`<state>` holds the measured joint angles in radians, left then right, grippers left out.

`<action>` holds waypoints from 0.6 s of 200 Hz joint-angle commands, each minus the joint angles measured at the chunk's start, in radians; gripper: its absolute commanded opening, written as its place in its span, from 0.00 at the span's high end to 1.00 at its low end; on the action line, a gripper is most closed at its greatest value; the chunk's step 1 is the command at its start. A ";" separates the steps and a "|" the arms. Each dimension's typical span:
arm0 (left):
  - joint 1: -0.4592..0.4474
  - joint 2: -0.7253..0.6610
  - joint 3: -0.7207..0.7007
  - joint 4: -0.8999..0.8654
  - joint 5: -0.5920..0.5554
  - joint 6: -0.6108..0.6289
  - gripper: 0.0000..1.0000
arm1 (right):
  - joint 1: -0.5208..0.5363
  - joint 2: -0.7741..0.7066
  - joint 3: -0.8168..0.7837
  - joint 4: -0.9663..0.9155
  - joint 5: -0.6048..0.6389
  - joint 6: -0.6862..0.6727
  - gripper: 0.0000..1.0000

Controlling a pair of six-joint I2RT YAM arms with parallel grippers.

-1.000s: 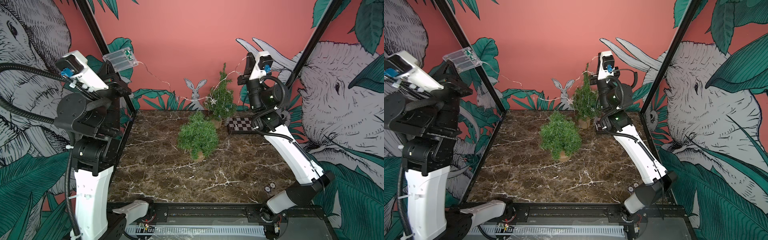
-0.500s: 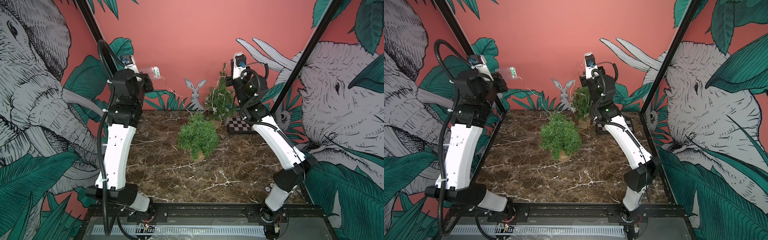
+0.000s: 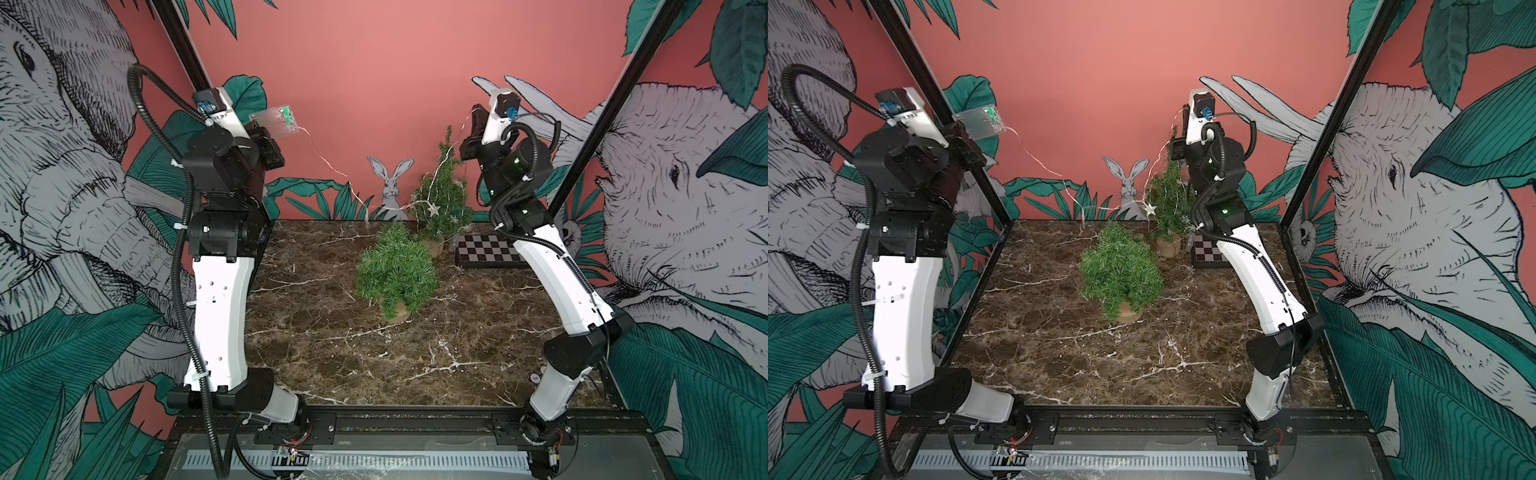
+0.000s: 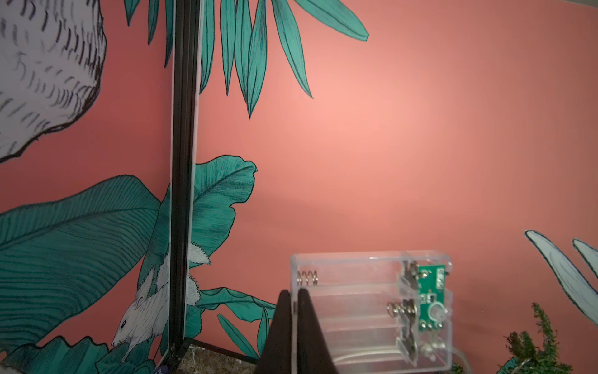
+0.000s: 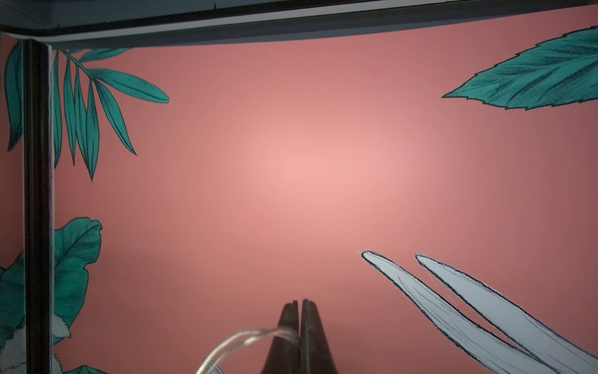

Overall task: Wrap string light around the christmas tree
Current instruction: Wrap the light string around the Christmas tree.

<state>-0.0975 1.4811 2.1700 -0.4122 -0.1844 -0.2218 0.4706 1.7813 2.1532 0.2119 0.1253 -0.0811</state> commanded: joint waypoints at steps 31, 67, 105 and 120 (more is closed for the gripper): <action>0.002 0.025 0.053 0.024 -0.027 0.007 1.00 | -0.004 0.040 0.129 -0.033 -0.032 0.037 1.00; 0.002 0.105 0.075 -0.033 -0.039 0.076 1.00 | -0.003 0.064 0.125 -0.138 -0.034 0.026 1.00; 0.002 0.084 -0.019 -0.068 0.020 0.132 1.00 | -0.006 0.020 -0.004 -0.202 -0.036 0.014 1.00; 0.002 0.019 -0.115 -0.076 0.050 0.152 1.00 | -0.006 -0.050 -0.129 -0.197 -0.061 0.024 1.00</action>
<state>-0.0975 1.6112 2.1464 -0.4637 -0.1856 -0.1268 0.4690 1.8233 2.1403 0.0338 0.0929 -0.0570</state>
